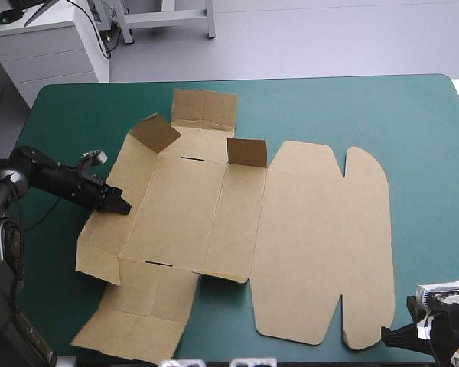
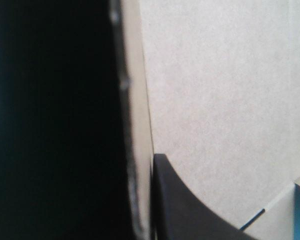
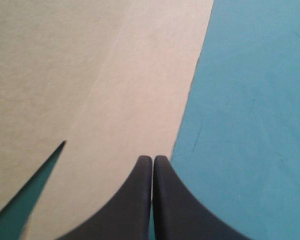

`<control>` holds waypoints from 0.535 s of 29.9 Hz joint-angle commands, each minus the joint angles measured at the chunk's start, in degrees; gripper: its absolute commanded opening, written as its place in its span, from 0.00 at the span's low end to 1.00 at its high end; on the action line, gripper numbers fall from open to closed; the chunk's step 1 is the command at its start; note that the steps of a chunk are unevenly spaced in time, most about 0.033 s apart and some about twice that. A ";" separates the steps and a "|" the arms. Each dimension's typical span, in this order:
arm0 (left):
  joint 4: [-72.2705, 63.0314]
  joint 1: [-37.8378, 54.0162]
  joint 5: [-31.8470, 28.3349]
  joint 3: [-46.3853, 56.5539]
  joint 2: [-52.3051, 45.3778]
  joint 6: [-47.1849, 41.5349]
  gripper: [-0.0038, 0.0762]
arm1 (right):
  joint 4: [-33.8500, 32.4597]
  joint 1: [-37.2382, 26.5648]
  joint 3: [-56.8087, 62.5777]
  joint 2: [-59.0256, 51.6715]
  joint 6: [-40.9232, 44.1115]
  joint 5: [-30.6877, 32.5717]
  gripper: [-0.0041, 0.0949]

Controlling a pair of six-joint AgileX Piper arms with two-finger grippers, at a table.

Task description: Fold the box

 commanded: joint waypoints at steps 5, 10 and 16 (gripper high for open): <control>8.59 -7.28 2.76 -17.21 -8.64 0.25 0.04 | -0.08 -0.58 -1.44 0.68 -0.36 -3.25 0.04; 13.96 -14.47 2.34 -27.27 -11.63 0.25 0.04 | -0.08 -0.58 -1.44 0.68 -0.36 -3.25 0.04; 27.70 -26.69 1.30 -35.76 -14.55 0.17 0.04 | -0.08 -0.58 -1.44 0.68 -0.36 -3.25 0.04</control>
